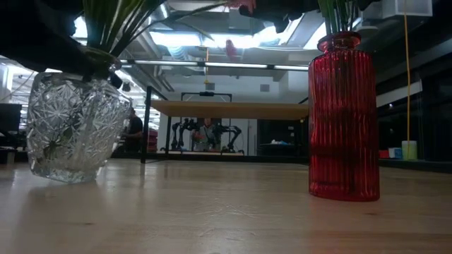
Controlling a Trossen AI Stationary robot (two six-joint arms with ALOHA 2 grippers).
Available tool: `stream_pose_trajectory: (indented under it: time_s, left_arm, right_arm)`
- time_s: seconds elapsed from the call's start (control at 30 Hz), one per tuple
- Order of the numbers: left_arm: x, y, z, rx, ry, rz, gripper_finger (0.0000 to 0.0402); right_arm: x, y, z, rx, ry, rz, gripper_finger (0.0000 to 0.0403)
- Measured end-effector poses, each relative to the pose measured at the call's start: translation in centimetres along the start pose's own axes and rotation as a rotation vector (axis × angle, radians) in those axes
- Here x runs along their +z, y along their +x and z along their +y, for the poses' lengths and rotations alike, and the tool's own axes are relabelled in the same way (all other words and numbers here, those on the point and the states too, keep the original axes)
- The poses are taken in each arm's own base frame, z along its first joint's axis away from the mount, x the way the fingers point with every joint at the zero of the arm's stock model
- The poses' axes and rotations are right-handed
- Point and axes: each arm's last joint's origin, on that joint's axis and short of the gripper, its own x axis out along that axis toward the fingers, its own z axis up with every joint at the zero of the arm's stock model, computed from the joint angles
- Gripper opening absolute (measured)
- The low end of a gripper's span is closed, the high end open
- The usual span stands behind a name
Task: Pick and place flowers into a vace then onto a shelf
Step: Put the transparent vase with flowers on the shelf
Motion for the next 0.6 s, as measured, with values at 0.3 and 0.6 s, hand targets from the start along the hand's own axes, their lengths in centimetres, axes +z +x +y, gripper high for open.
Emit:
stream_pose_trajectory:
  time_s: [0.3, 0.6]
  left_arm:
    - [1.5, -2.0, 0.6, 0.035, 0.032, -0.085, 0.0185]
    - [3.5, -5.2, 1.9, 0.108, 0.045, -0.223, 0.0184]
  right_arm:
    - [-0.1, -0.1, 0.0, 0.001, -0.031, 0.009, 0.0005]
    - [1.1, -2.0, -1.4, 0.003, -0.017, -0.030, 0.0005]
